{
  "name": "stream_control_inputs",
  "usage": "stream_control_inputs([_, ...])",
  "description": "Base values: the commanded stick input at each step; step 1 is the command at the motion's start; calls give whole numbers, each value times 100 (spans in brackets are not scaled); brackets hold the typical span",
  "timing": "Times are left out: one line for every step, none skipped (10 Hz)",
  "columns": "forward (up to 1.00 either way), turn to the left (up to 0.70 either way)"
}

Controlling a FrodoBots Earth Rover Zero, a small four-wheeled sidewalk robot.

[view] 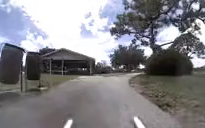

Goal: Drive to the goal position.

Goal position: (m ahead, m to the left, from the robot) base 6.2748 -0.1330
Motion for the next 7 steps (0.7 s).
stream_control_inputs([70, 0])
stream_control_inputs([70, 0])
stream_control_inputs([70, 0])
stream_control_inputs([70, 0])
stream_control_inputs([70, 0])
stream_control_inputs([70, 0])
stream_control_inputs([70, 0])
